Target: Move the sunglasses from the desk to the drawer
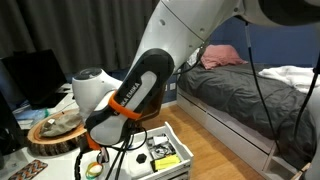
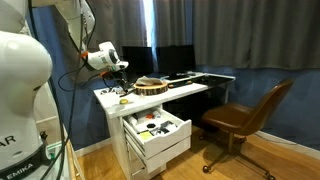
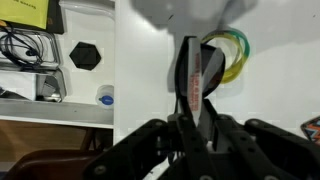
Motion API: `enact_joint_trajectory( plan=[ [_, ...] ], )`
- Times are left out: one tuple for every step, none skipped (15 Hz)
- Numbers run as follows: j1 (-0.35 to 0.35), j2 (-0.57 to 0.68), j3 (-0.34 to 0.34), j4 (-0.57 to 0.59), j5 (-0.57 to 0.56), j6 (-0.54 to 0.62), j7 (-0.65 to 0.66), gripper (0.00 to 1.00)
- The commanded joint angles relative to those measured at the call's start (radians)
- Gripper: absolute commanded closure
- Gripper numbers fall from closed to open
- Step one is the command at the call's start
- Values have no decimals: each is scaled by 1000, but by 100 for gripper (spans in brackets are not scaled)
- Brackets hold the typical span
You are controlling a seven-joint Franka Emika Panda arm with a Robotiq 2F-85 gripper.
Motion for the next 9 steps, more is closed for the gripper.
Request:
enact_joint_trajectory(
  plan=[
    [-27, 4, 28, 9, -25, -5, 15, 84],
    [-27, 5, 28, 10, -25, -5, 15, 84],
    [-27, 6, 28, 10, -25, -5, 15, 84],
    [-27, 6, 28, 11, -25, -5, 15, 84],
    [-27, 6, 28, 11, -25, -5, 15, 96],
    [-29, -8, 11, -7, -34, 8, 29, 96],
    [-51, -23, 21, -30, -15, 22, 21, 96],
    [-62, -44, 12, -64, -19, 33, 26, 96],
    [-88, -68, 20, -105, -6, 49, 17, 96]
  ],
)
